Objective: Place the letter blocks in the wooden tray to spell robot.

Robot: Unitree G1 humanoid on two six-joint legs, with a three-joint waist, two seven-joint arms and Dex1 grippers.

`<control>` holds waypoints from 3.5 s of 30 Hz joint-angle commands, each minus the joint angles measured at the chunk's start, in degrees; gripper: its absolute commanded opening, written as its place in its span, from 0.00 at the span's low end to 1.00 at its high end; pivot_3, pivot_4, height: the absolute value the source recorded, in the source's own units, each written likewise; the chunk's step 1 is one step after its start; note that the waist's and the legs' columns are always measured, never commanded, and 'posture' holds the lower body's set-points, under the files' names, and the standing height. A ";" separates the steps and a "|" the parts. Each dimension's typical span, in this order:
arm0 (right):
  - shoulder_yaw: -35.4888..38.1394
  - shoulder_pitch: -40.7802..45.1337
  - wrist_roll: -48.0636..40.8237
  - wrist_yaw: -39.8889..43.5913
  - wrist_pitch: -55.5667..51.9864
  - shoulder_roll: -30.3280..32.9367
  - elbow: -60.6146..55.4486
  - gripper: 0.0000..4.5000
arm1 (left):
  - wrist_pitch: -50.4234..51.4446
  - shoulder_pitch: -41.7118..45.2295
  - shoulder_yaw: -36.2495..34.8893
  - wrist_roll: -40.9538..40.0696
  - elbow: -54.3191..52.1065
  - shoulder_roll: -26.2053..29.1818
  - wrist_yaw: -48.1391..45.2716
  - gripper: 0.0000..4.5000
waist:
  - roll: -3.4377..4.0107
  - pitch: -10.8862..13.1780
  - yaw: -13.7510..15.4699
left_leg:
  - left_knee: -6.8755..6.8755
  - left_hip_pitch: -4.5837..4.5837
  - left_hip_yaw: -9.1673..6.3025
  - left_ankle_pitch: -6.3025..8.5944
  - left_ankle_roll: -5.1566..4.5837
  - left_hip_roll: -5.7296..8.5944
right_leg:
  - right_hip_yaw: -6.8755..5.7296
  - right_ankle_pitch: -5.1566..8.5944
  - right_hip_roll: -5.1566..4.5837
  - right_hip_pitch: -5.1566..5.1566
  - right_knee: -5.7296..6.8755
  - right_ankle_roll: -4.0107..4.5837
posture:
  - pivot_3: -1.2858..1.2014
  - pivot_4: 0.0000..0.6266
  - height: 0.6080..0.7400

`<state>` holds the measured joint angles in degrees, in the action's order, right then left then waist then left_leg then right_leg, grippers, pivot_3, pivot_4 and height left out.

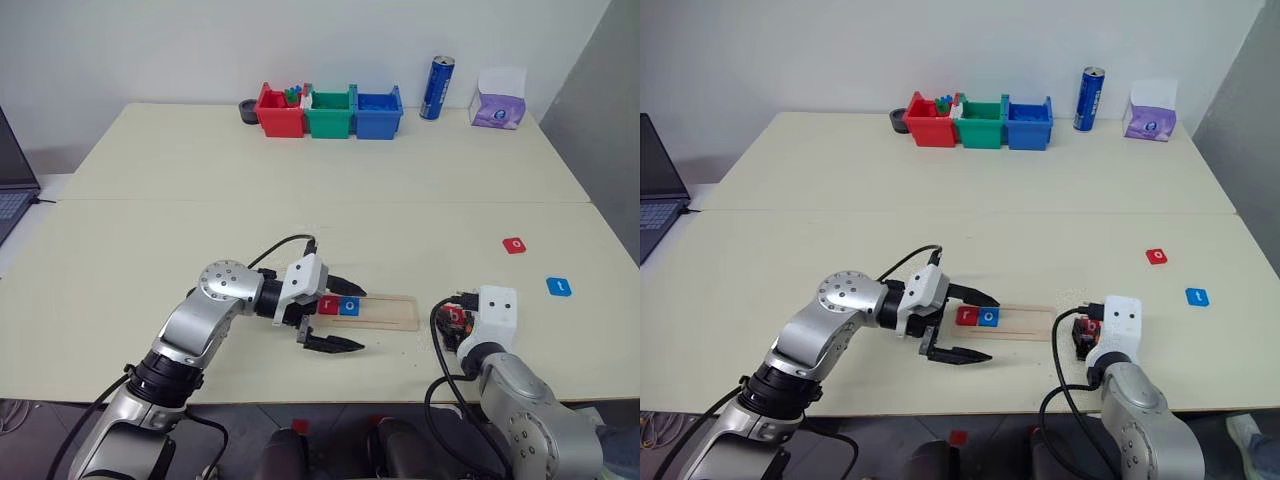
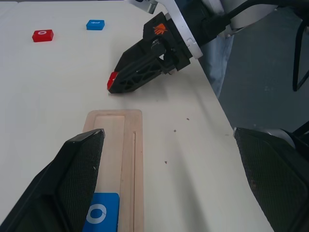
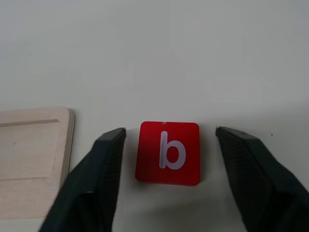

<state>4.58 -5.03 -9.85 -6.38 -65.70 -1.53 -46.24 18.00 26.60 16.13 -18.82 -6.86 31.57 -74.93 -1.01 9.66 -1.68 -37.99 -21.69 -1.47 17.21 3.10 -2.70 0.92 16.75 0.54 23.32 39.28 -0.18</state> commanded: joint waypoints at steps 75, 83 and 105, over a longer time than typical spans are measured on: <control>-29.46 39.11 -1.56 61.49 23.65 41.12 27.71 0.34 | -9.27 -8.03 -9.07 1.31 3.86 9.97 1.53 1.00 | -0.05 0.03 0.23 | -0.69 -0.03 -0.02 0.05 -0.15 0.01 | -0.06 -0.15 -0.06 0.01 0.60 0.28 | 0.52 0.24 1.00; -32.30 40.62 2.20 62.82 26.10 39.76 31.73 0.34 | -8.78 -6.31 -8.10 1.59 3.56 8.06 2.42 1.00 | -0.05 0.03 0.17 | -0.77 -0.03 -0.03 0.06 -0.16 0.02 | -0.07 -0.15 -0.05 0.01 0.69 0.29 | 0.52 0.24 1.00; -32.28 41.36 5.07 66.42 26.65 38.94 34.67 0.34 | -8.26 -5.33 -8.56 1.52 3.82 7.72 4.12 1.00 | -0.05 0.03 0.15 | -0.77 -0.03 -0.05 0.06 -0.16 0.01 | -0.08 -0.15 -0.05 0.01 0.69 0.29 | 0.52 0.24 1.00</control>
<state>-28.33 34.94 -5.21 59.68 -39.41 37.53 -10.89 9.75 20.35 8.35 -16.87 -1.97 39.33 -71.09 -1.05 9.69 -1.54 -38.76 -21.72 -1.51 17.27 2.93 -2.69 0.84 16.60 0.48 23.32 39.97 0.11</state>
